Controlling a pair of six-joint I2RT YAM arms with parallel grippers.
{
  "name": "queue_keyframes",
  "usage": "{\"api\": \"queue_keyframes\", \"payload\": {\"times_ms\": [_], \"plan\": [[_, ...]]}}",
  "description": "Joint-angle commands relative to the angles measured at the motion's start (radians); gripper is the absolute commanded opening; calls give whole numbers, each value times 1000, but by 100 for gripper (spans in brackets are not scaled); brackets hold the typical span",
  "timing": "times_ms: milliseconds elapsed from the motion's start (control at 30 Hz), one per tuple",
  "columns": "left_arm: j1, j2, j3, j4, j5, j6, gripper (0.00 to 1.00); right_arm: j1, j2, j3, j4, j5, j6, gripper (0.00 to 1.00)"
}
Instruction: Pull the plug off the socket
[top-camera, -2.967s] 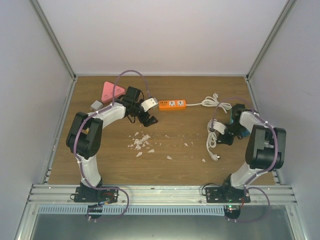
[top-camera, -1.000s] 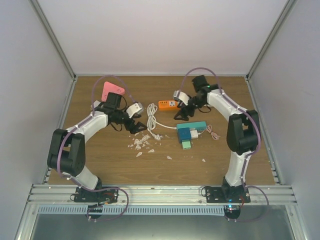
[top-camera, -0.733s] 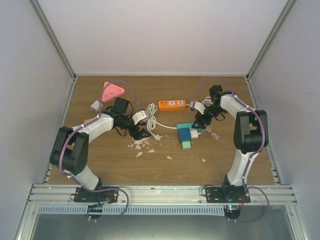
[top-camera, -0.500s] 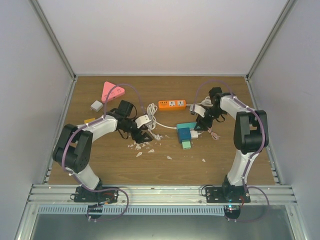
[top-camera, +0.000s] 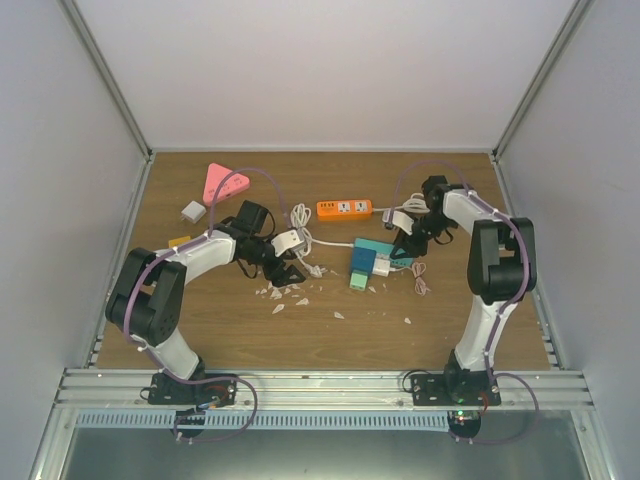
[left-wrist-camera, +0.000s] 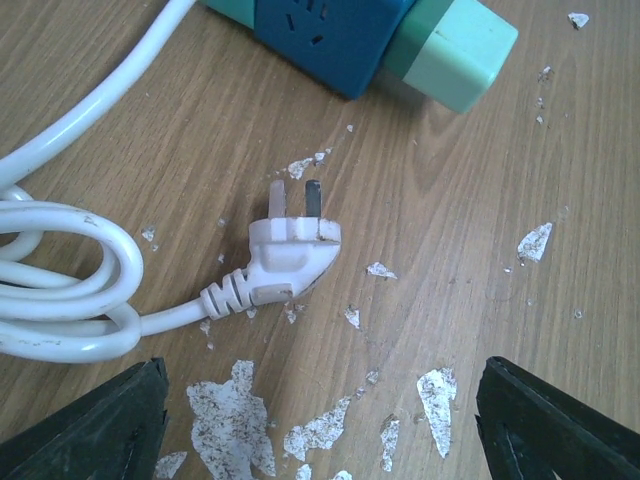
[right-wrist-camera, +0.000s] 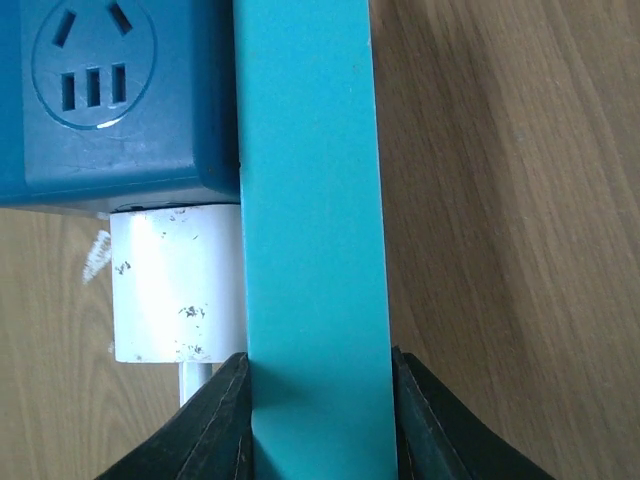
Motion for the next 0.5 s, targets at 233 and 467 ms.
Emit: {"api": "queue_keyframes", "payload": {"times_ms": [233,467], "plan": [[10,-23,36,28,55,20,87,-31,149,14,-330,-341,-85,13],[10,-40,57,73,-3,45,88,-46,221,8,-318,-380,-63,13]]}}
